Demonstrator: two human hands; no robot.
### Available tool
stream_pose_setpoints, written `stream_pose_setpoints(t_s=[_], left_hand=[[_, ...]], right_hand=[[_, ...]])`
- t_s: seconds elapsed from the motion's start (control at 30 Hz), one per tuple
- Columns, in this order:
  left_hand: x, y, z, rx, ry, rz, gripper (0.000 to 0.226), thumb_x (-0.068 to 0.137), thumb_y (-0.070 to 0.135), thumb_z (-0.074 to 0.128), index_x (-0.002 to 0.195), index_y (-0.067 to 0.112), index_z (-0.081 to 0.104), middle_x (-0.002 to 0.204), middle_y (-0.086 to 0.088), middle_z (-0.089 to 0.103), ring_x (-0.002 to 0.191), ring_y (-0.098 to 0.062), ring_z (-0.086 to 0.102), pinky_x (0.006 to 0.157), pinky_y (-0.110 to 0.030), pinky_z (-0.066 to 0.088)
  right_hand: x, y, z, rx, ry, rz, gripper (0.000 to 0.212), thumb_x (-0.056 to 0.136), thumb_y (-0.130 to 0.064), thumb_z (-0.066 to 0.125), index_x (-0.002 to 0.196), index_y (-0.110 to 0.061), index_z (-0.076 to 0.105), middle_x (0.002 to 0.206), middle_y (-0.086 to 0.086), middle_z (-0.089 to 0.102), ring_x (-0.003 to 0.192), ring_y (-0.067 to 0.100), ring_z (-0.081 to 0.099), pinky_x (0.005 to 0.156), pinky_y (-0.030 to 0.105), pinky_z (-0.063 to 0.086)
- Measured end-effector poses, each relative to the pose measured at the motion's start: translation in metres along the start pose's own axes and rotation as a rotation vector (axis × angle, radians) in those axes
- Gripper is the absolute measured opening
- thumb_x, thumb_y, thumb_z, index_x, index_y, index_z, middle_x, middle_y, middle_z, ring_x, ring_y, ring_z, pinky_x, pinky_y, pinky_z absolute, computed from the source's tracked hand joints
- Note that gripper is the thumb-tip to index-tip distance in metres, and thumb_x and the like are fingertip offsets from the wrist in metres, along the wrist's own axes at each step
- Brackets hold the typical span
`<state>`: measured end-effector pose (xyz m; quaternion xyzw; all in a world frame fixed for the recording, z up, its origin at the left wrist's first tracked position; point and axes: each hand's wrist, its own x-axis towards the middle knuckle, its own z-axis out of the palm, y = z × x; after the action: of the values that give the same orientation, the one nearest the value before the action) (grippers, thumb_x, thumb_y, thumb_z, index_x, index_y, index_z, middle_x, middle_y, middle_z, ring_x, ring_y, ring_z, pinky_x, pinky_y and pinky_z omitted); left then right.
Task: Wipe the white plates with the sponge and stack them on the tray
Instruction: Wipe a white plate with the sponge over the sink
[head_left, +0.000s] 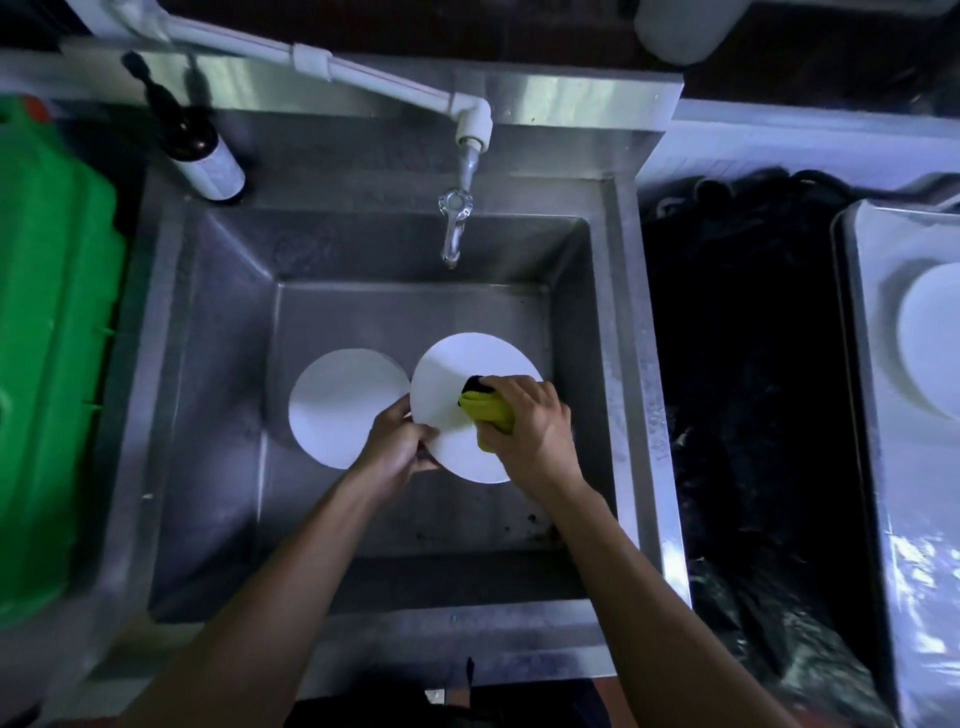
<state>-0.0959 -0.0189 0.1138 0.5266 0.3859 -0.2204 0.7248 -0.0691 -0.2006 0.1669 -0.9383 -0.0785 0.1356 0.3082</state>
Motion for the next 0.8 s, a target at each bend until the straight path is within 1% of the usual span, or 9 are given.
stream_pose_setpoints(t_s=[0.13,0.27,0.3,0.37,0.43,0.5,0.57,0.67,0.8], left_hand=[[-0.021,0.011,-0.004,-0.053,-0.061,0.075,0.055,0.084,-0.011,0.054,0.125,0.023,0.068,0.116,-0.011,0.072,0.104,-0.038,0.070,0.076,-0.053,0.061],[-0.039,0.017,-0.003,-0.110,-0.089,0.128,0.053,0.079,-0.011,0.054,0.113,0.024,0.074,0.110,-0.015,0.074,0.098,-0.035,0.073,0.073,-0.046,0.059],[-0.042,0.017,-0.002,-0.122,-0.086,0.134,0.052,0.078,-0.011,0.053,0.112,0.023,0.075,0.109,-0.015,0.074,0.097,-0.035,0.072,0.074,-0.048,0.059],[-0.047,0.017,-0.001,-0.142,-0.084,0.146,0.051,0.079,-0.012,0.052,0.111,0.020,0.075,0.109,-0.018,0.072,0.098,-0.037,0.070,0.079,-0.057,0.060],[-0.051,0.018,0.000,-0.166,-0.086,0.154,0.050,0.080,-0.013,0.049,0.114,0.015,0.073,0.113,-0.024,0.070,0.101,-0.040,0.068,0.087,-0.064,0.056],[-0.055,0.020,0.002,-0.198,-0.091,0.157,0.051,0.081,-0.014,0.047,0.118,0.011,0.070,0.115,-0.025,0.068,0.103,-0.041,0.066,0.086,-0.063,0.056],[-0.060,0.020,0.005,-0.206,-0.112,0.166,0.051,0.078,-0.012,0.048,0.120,0.009,0.070,0.116,-0.026,0.068,0.104,-0.040,0.065,0.083,-0.059,0.057],[-0.065,0.021,0.009,-0.191,-0.158,0.181,0.051,0.073,-0.008,0.051,0.116,0.012,0.072,0.111,-0.022,0.069,0.102,-0.038,0.067,0.079,-0.052,0.058],[-0.067,0.019,0.015,-0.157,-0.186,0.176,0.055,0.067,-0.003,0.053,0.114,0.018,0.073,0.108,-0.017,0.071,0.098,-0.033,0.070,0.078,-0.049,0.058]], right_hand=[[-0.001,-0.015,0.002,0.011,-0.037,-0.049,0.054,0.081,-0.036,0.073,0.133,-0.031,0.058,0.133,-0.007,0.060,0.120,0.025,0.050,0.100,0.051,0.040],[-0.008,-0.024,0.000,-0.012,-0.030,-0.113,0.054,0.089,-0.039,0.065,0.140,-0.026,0.054,0.147,-0.002,0.049,0.132,0.027,0.045,0.107,0.053,0.037],[-0.011,-0.025,-0.002,-0.035,-0.015,-0.134,0.052,0.092,-0.040,0.062,0.141,-0.025,0.053,0.151,0.001,0.045,0.136,0.029,0.042,0.110,0.054,0.035],[-0.018,-0.024,-0.006,-0.091,0.006,-0.173,0.050,0.096,-0.040,0.057,0.144,-0.025,0.051,0.158,0.004,0.036,0.143,0.031,0.034,0.115,0.057,0.028],[-0.025,-0.024,-0.010,-0.148,0.004,-0.219,0.048,0.101,-0.037,0.053,0.147,-0.026,0.047,0.161,0.005,0.031,0.147,0.031,0.029,0.115,0.060,0.024],[-0.032,-0.024,-0.013,-0.203,0.004,-0.267,0.047,0.103,-0.033,0.047,0.150,-0.028,0.043,0.161,0.005,0.032,0.147,0.032,0.028,0.114,0.061,0.024],[-0.036,-0.023,-0.014,-0.242,0.024,-0.309,0.047,0.103,-0.033,0.042,0.150,-0.028,0.043,0.158,0.005,0.037,0.145,0.034,0.032,0.112,0.061,0.027],[-0.035,-0.019,-0.019,-0.277,0.047,-0.355,0.048,0.100,-0.034,0.043,0.147,-0.029,0.046,0.152,0.005,0.044,0.139,0.035,0.039,0.107,0.060,0.034],[-0.030,-0.021,-0.020,-0.276,0.072,-0.380,0.047,0.099,-0.040,0.042,0.144,-0.030,0.048,0.147,0.002,0.048,0.133,0.033,0.044,0.102,0.059,0.037]])
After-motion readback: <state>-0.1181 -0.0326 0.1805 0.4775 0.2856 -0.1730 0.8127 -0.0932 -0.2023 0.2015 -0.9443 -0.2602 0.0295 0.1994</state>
